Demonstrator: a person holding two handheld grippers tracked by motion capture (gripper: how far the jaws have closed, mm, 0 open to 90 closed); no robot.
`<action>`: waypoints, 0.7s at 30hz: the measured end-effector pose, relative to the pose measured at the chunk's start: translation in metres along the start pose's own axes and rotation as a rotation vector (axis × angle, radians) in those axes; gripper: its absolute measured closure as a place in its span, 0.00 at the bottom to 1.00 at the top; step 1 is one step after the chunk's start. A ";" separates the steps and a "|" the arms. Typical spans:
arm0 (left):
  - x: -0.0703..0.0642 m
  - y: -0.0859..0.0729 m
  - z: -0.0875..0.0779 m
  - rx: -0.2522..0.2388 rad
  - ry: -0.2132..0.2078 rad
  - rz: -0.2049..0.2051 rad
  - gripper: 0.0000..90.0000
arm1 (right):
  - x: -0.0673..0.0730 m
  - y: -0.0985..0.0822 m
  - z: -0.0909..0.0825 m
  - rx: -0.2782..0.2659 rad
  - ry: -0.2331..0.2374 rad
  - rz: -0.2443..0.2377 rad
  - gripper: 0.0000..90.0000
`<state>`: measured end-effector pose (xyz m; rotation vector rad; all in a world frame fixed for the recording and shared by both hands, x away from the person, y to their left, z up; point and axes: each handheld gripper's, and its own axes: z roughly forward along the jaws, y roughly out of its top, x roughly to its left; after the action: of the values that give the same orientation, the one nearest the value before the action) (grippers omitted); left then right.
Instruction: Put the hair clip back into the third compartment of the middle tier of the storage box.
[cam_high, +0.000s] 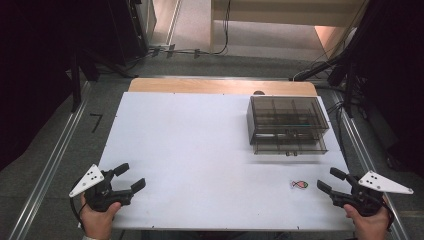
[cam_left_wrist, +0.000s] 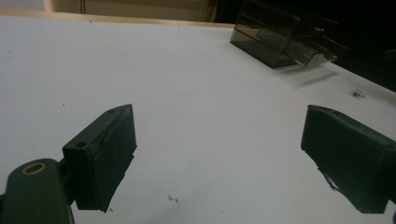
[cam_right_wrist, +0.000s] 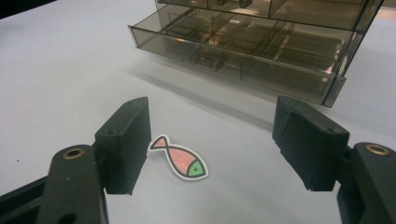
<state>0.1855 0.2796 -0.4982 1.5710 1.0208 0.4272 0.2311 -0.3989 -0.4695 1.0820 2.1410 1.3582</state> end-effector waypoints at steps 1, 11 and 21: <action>0.000 0.000 0.000 0.000 0.000 0.000 0.12 | 0.000 0.000 0.000 -0.001 0.001 -0.002 0.30; 0.000 0.000 0.001 -0.001 -0.001 -0.001 0.12 | 0.000 0.000 0.000 0.000 0.002 -0.004 0.30; 0.000 0.000 0.001 -0.003 -0.001 0.000 0.12 | 0.001 -0.001 0.000 0.010 0.010 -0.010 0.30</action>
<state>0.1862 0.2791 -0.4982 1.5683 1.0191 0.4270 0.2304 -0.3983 -0.4705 1.0692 2.1598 1.3517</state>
